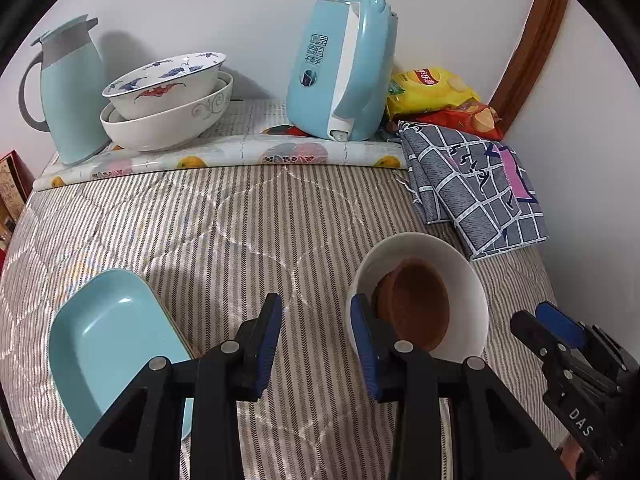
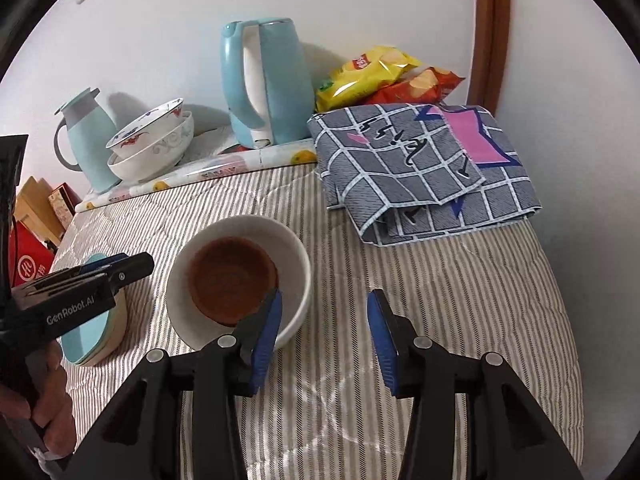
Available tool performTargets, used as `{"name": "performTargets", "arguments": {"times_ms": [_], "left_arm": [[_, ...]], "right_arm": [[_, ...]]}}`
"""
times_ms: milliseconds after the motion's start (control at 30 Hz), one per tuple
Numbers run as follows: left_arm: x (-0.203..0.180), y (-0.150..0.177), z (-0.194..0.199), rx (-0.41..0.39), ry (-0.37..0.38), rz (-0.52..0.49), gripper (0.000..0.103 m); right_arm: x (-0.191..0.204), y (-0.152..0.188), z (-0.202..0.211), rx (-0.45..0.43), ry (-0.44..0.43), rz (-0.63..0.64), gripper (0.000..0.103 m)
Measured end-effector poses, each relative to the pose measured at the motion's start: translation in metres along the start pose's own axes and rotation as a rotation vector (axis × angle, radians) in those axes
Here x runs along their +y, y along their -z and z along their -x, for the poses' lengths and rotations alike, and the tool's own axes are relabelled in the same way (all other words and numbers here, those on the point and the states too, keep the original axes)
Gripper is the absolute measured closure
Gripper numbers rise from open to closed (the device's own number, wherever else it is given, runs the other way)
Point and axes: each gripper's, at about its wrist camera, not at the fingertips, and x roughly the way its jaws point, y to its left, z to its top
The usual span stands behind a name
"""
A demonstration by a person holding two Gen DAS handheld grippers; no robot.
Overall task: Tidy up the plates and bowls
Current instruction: 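Grasp the white bowl rim with the left gripper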
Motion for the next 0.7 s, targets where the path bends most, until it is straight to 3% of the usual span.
{"name": "performTargets", "arguments": {"times_ms": [500,567,633,700], "left_arm": [[-0.012,-0.004,-0.033,0.07,0.01,-0.043,0.069],[-0.014,-0.005,-0.038,0.082,0.005,-0.049,0.069],[-0.015,-0.005,-0.043,0.096,0.002,-0.055,0.069],[-0.016,-0.004,-0.048,0.11,0.0,-0.063,0.068]], "right_arm": [[0.009,-0.009,-0.04,0.08,-0.02,0.008,0.062],[0.01,-0.009,-0.046,0.096,-0.017,0.012,0.065],[0.011,-0.008,-0.052,0.116,-0.004,0.017,0.078],[0.012,-0.007,-0.057,0.135,0.003,0.021,0.083]]}}
